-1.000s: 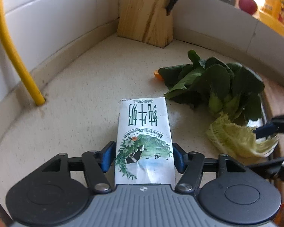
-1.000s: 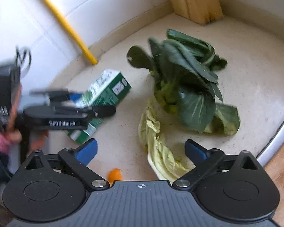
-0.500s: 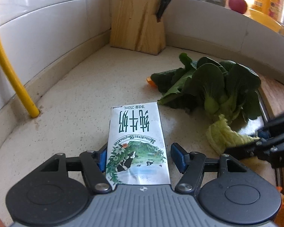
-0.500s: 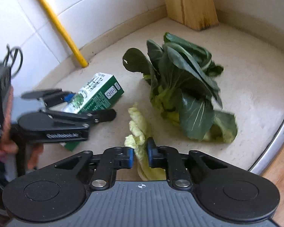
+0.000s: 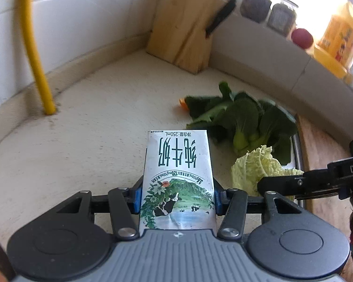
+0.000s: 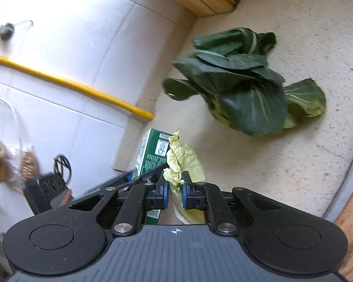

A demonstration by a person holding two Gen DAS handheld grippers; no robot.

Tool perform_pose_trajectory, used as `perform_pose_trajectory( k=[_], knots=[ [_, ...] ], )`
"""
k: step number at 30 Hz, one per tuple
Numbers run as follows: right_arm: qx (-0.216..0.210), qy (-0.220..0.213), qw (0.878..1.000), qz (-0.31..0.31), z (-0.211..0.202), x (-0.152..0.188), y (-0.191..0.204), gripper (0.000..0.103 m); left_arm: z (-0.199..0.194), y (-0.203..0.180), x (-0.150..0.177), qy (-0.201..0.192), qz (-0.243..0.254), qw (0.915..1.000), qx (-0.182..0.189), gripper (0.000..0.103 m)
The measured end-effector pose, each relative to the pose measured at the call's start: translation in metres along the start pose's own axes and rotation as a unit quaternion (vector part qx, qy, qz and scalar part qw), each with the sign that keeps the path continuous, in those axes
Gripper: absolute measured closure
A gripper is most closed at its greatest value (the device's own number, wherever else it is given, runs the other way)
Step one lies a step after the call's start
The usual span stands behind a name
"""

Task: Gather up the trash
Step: 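Lift the milk carton and cabbage leaf with both tools toward the bin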

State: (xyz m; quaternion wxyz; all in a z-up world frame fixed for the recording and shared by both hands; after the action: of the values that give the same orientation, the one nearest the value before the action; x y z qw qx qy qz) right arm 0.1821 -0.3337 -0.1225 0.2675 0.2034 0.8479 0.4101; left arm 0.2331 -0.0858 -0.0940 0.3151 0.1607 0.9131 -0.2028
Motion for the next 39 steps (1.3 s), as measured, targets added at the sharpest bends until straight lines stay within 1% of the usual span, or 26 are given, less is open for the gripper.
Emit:
perform_pose_trajectory(
  k=[3, 5, 9, 11, 16, 21, 26, 30, 35, 39],
  knots=[
    [-0.027, -0.001, 1.0, 0.013, -0.001, -0.002, 0.006, 0.088, -0.018, 0.006, 0.001, -0.012, -0.021, 0.9997, -0.008, 0.054],
    [-0.047, 0.007, 0.999, 0.013, 0.003, -0.002, 0.014, 0.088, -0.033, 0.012, 0.003, -0.022, -0.038, 0.9989, -0.016, 0.054],
    [-0.083, 0.033, 0.996, 0.003, 0.02, 0.002, 0.039, 0.088, -0.062, 0.026, 0.011, -0.044, -0.063, 0.9966, -0.031, 0.054],
    [-0.089, 0.043, 0.995, -0.007, 0.029, 0.006, 0.052, 0.088, -0.08, 0.034, 0.018, -0.057, -0.071, 0.995, -0.042, 0.054],
    [-0.12, 0.078, 0.99, -0.017, 0.061, 0.022, 0.092, 0.088, -0.119, 0.069, 0.035, -0.078, -0.1, 0.9895, -0.069, 0.054],
    [-0.134, 0.113, 0.984, -0.033, 0.096, 0.046, 0.13, 0.088, -0.154, 0.107, 0.056, -0.094, -0.125, 0.9829, -0.096, 0.054],
    [-0.141, 0.145, 0.978, -0.046, 0.132, 0.076, 0.163, 0.088, -0.186, 0.143, 0.08, -0.1, -0.145, 0.9768, -0.122, 0.054],
    [-0.146, 0.165, 0.974, -0.053, 0.154, 0.095, 0.182, 0.088, -0.208, 0.165, 0.094, -0.106, -0.158, 0.9714, -0.142, 0.054],
    [-0.144, 0.187, 0.97, -0.06, 0.177, 0.119, 0.2, 0.088, -0.223, 0.188, 0.108, -0.105, -0.165, 0.9671, -0.162, 0.054],
    [-0.139, 0.196, 0.969, -0.063, 0.191, 0.133, 0.208, 0.088, -0.229, 0.2, 0.119, -0.101, -0.172, 0.966, -0.165, 0.054]
  ],
)
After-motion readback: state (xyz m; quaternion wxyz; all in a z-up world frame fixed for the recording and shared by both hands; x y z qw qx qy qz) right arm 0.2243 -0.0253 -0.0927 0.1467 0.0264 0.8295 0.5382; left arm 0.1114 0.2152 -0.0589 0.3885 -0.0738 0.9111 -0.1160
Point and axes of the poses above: each gripper's, at about its wrist camera, not at the fingertips, and z roughly the way its jaws point, y to its left, x to its underside, the point moved 5 cm from there along z, roughly the way its jaws point, and after that the axes turned 1 degree about x, right-handed, at the moved point
